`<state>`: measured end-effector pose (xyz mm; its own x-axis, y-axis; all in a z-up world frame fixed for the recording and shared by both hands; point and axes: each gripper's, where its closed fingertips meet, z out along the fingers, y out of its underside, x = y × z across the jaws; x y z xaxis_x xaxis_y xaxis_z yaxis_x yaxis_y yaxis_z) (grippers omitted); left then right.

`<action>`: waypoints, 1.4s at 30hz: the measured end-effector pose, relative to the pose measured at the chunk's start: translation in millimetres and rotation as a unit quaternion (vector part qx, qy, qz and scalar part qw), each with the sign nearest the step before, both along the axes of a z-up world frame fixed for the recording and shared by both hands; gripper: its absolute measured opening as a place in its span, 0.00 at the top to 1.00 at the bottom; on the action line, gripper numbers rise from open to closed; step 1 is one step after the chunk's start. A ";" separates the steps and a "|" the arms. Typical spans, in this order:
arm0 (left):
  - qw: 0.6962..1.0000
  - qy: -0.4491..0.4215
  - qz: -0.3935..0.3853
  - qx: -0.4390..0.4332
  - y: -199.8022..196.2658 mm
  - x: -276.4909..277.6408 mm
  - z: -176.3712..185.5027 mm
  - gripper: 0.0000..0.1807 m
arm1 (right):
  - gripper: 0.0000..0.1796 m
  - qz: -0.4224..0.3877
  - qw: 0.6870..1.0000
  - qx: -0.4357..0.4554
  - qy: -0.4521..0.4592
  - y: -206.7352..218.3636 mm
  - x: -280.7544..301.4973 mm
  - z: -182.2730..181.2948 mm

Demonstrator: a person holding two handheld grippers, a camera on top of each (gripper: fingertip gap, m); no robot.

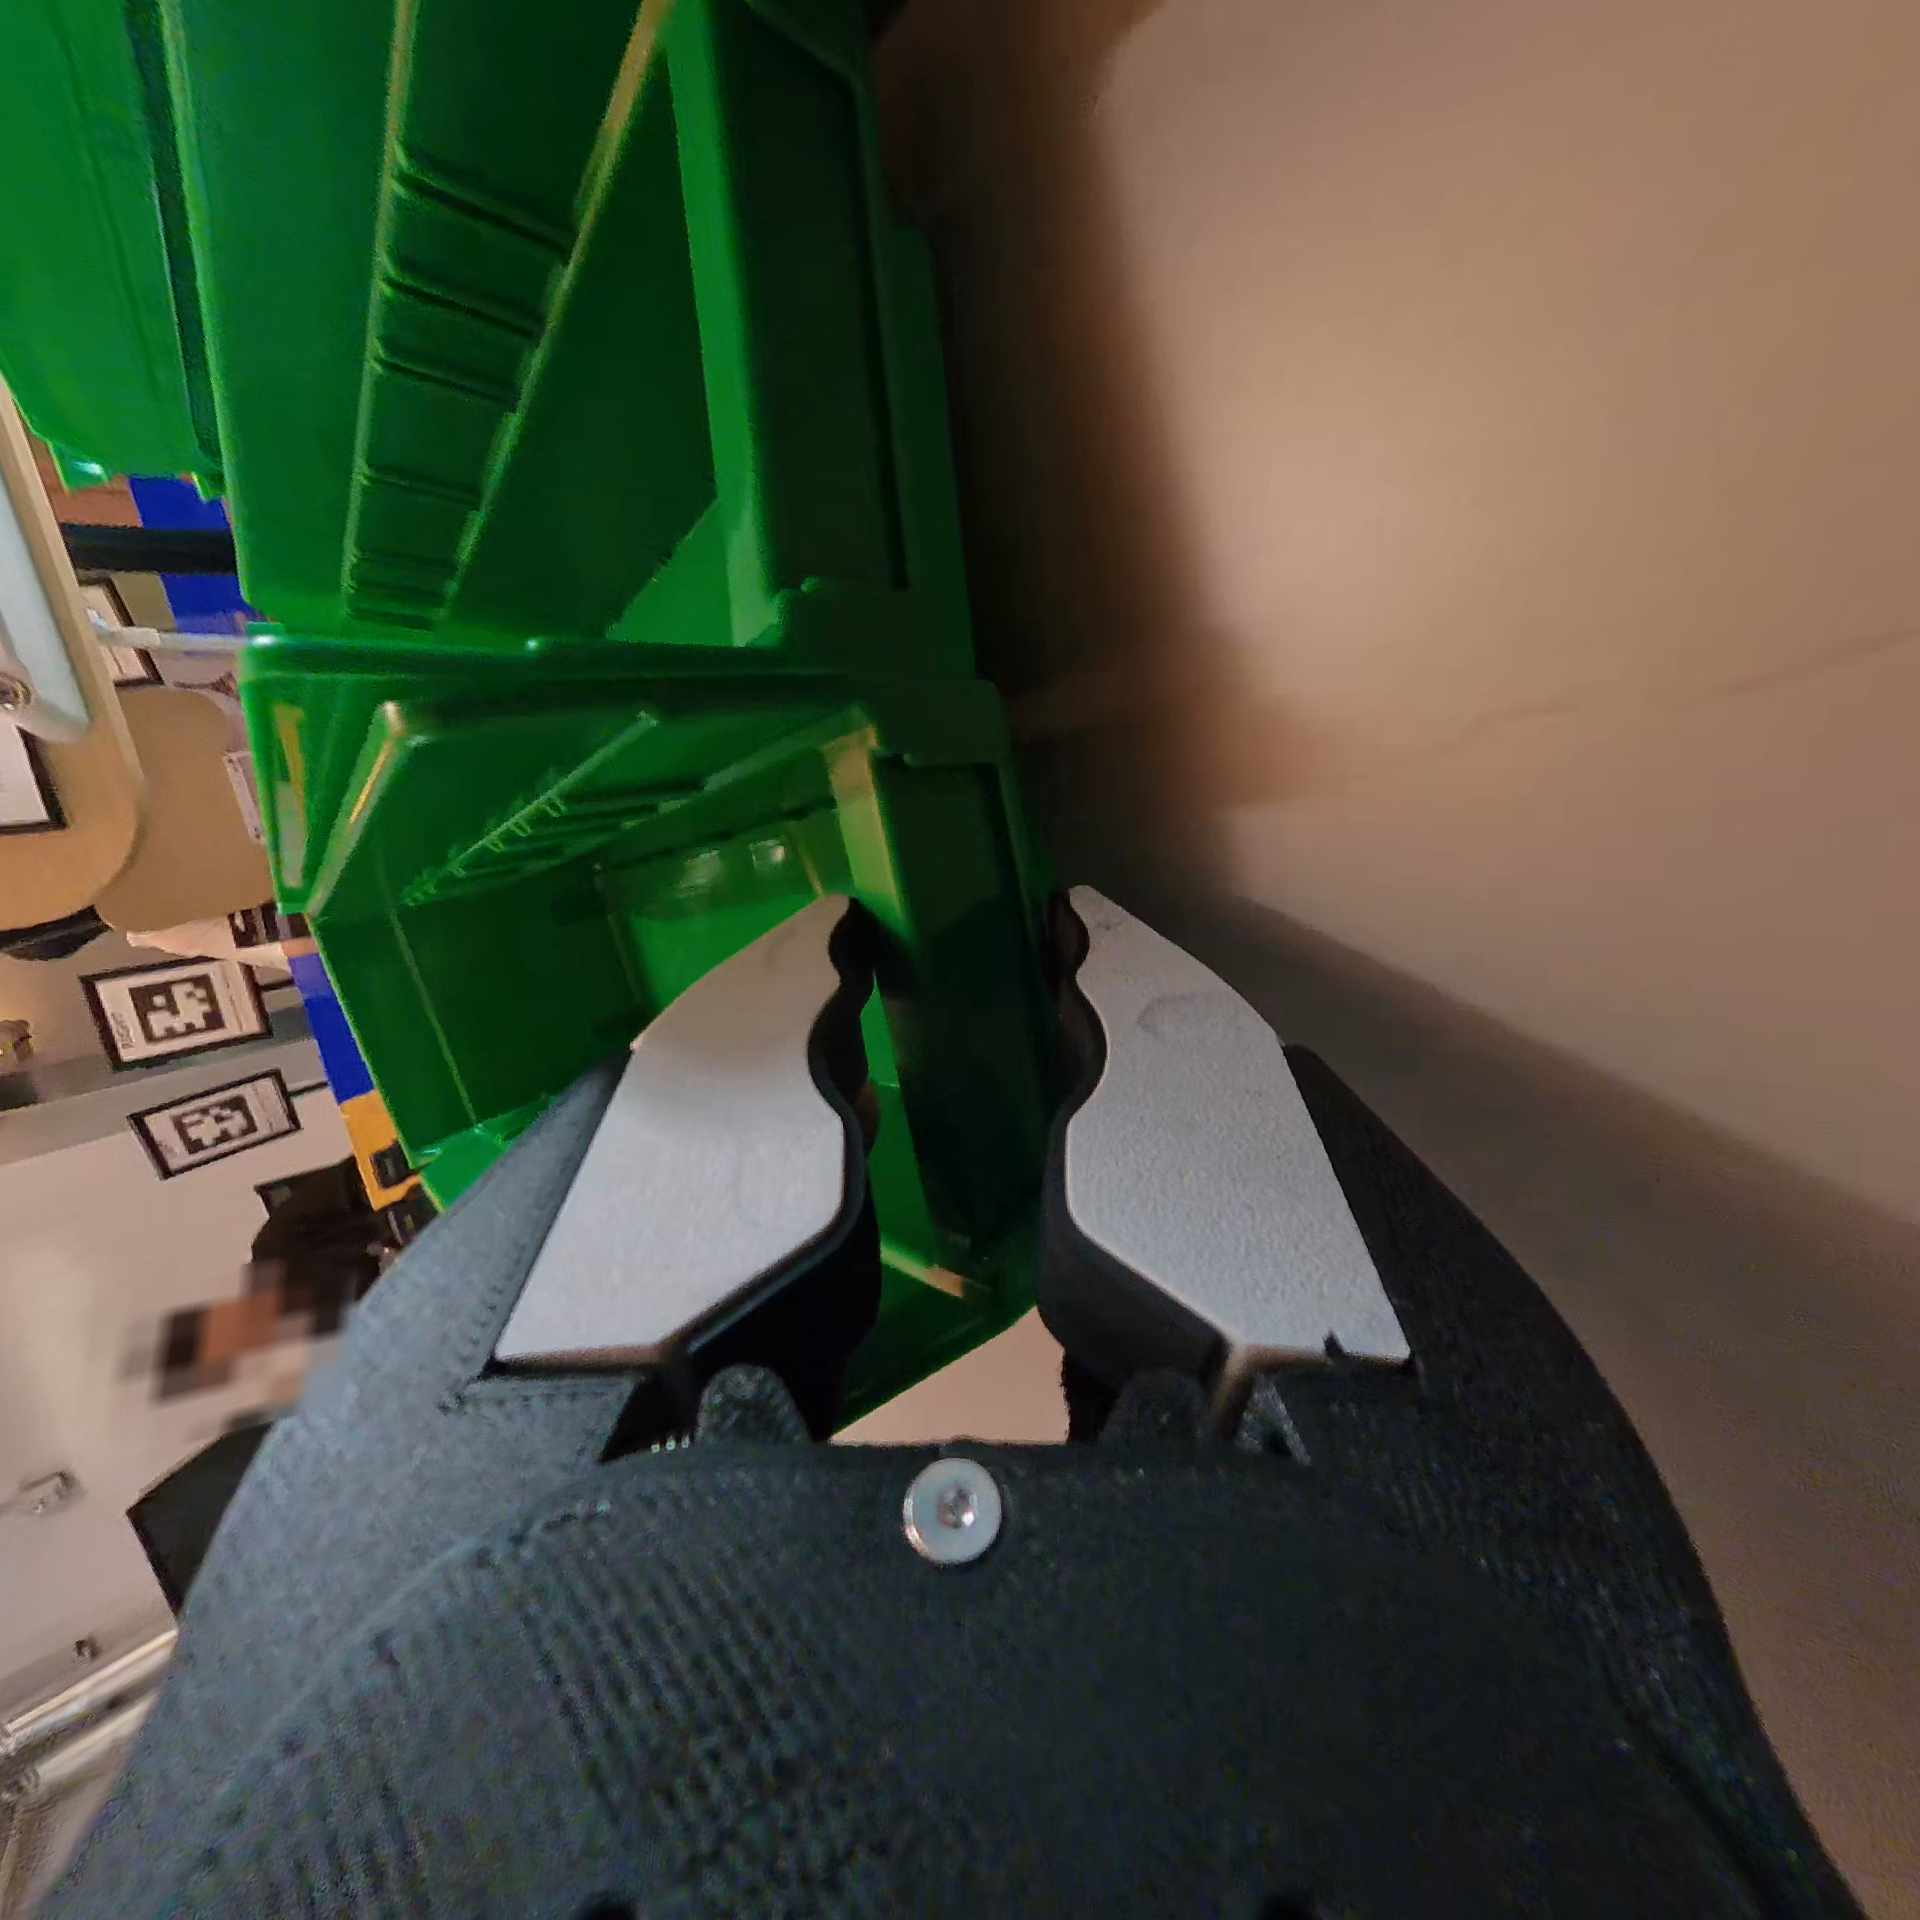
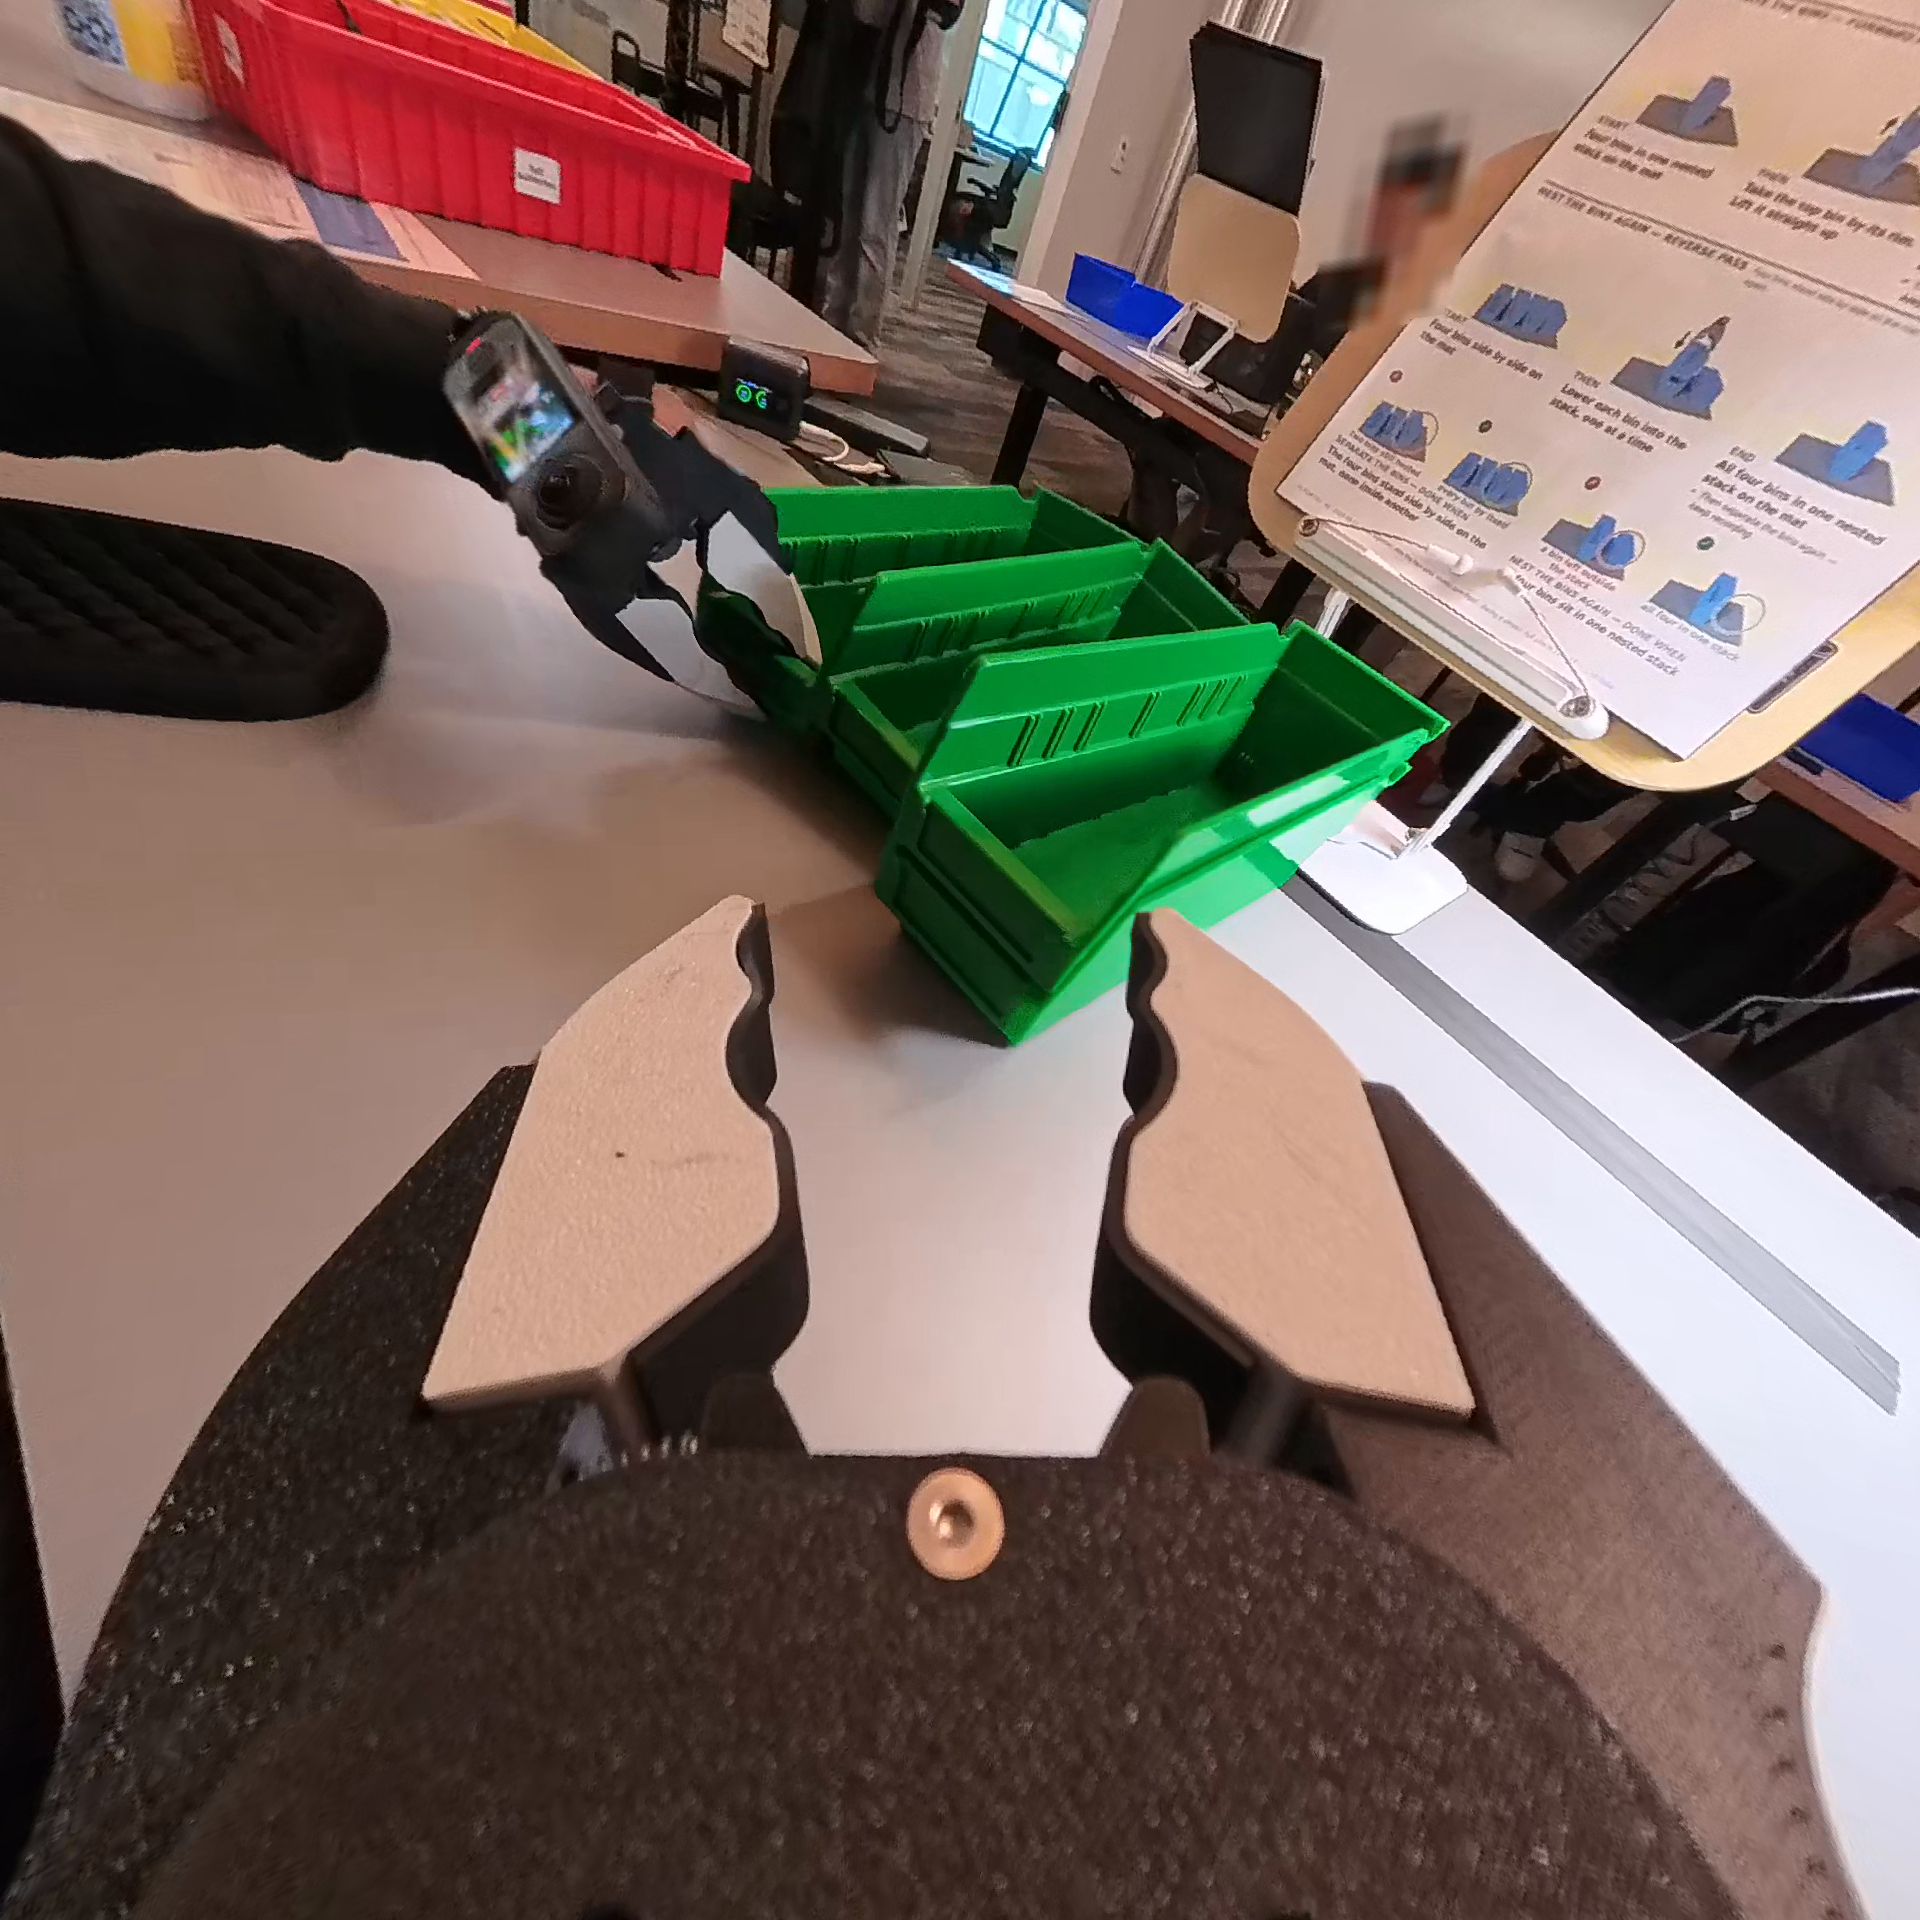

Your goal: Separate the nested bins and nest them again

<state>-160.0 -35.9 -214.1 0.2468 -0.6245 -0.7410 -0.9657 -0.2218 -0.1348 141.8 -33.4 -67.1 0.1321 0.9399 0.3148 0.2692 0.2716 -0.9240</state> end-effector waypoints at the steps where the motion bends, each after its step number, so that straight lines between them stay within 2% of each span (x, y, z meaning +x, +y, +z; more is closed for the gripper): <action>1: 1.000 0.001 -0.010 0.001 -2.0 3.9 -0.1 0.81 | 0.64 0.002 1.000 0.001 0.000 -0.9 -1.6 0.3; 4: 0.999 0.002 -0.044 0.003 -6.4 19.1 -0.3 0.81 | 0.64 0.008 1.000 0.004 -0.004 -3.2 -8.0 1.0; 9: 0.998 0.001 -0.055 0.005 -5.2 36.2 -0.3 0.81 | 0.63 0.019 1.000 0.015 -0.011 -9.8 -19.5 2.0; 21: 0.999 -0.017 0.028 0.021 -12.6 11.1 0.5 0.82 | 0.64 0.019 0.999 0.029 -0.040 -5.7 -27.4 -8.0; 28: 0.995 -0.020 0.089 0.032 -8.9 12.3 0.4 0.82 | 0.64 0.026 0.991 0.072 -0.106 3.0 -45.6 -27.3; 31: 0.993 -0.013 0.110 0.038 -4.1 12.5 0.6 0.82 | 0.64 0.034 0.982 0.107 -0.152 11.7 -58.2 -40.3; 37: 0.995 -0.007 0.081 0.050 -1.3 7.1 0.9 0.82 | 0.66 0.043 0.953 0.163 -0.251 41.4 -82.0 -69.8; 39: 0.997 -0.013 0.067 0.048 -3.8 5.6 1.2 0.82 | 0.70 0.061 0.944 0.170 -0.277 44.7 -89.0 -76.3; 42: 0.995 -0.068 0.049 0.050 -12.9 16.9 13.5 0.74 | 0.73 0.072 0.922 0.208 -0.317 49.6 -97.8 -80.3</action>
<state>-143.1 -48.8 -200.6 0.4055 -0.5177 -0.7533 -0.9113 -0.2931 -0.2891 44.0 16.2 -147.4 -0.3196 0.7136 0.6234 0.6535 0.6424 -0.4004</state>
